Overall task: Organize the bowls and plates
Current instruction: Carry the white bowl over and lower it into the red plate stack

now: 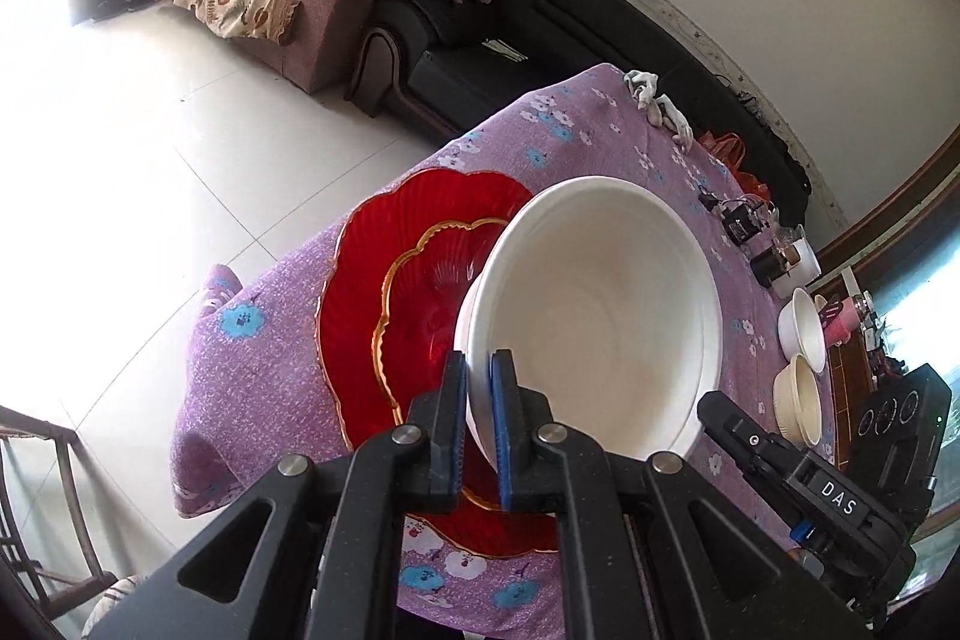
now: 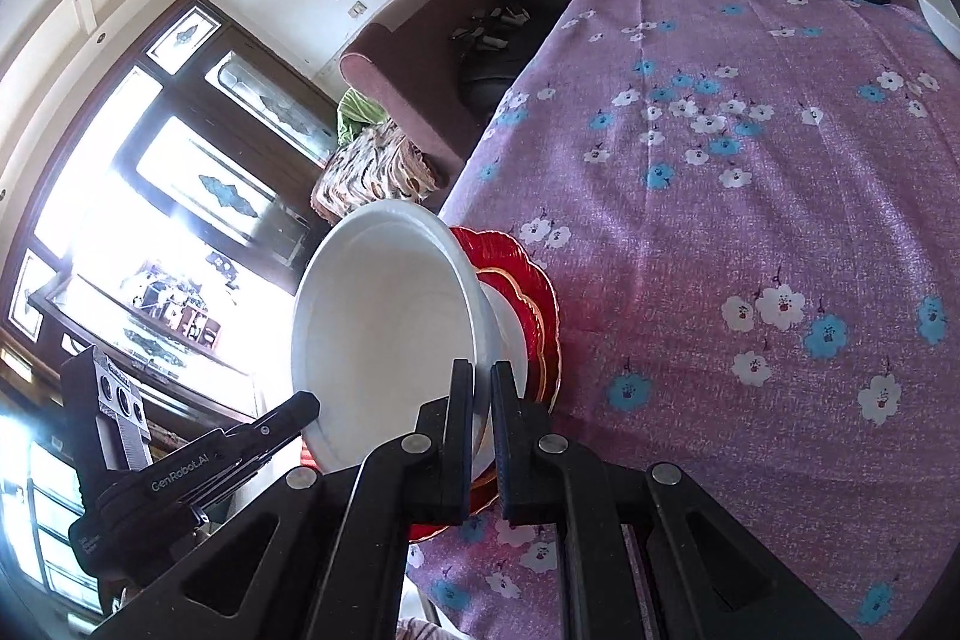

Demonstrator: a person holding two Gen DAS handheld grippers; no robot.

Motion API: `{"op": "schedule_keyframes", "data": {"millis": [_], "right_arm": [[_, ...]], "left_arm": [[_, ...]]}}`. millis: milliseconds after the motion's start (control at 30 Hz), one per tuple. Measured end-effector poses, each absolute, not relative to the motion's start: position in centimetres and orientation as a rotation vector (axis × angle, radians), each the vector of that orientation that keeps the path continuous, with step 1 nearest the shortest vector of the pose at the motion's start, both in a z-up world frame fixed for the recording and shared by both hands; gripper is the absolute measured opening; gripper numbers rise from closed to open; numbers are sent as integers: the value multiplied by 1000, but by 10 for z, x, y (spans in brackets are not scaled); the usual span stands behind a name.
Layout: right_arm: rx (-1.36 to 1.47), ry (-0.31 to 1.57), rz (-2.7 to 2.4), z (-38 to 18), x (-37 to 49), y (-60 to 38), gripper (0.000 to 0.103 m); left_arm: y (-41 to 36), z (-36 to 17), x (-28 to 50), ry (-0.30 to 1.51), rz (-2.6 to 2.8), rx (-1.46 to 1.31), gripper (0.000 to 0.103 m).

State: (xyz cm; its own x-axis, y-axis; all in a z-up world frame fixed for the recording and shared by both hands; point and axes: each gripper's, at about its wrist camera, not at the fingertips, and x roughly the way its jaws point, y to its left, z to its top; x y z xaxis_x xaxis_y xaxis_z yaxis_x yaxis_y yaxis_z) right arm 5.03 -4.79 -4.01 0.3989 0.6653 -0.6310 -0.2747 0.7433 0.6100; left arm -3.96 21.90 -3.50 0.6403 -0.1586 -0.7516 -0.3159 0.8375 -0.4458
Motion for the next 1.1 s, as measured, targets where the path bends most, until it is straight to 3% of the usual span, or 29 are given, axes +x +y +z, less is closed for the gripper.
{"op": "schedule_keyframes", "data": {"millis": [233,567,833,1100], "right_arm": [[427,1010,632,-43,51,-44,9],[386,1006,602,-44,53,-43,11],[392,1007,618,-36,52,-43,11],[603,1151,774,-45,63,-46,11]], "left_arm": [[216,-33,-47,890,117,-537,12],[204,4,-64,768,297,-249,40],[218,18,-73,716,346,-243,43],[216,14,-65,729,310,-292,43]]}}
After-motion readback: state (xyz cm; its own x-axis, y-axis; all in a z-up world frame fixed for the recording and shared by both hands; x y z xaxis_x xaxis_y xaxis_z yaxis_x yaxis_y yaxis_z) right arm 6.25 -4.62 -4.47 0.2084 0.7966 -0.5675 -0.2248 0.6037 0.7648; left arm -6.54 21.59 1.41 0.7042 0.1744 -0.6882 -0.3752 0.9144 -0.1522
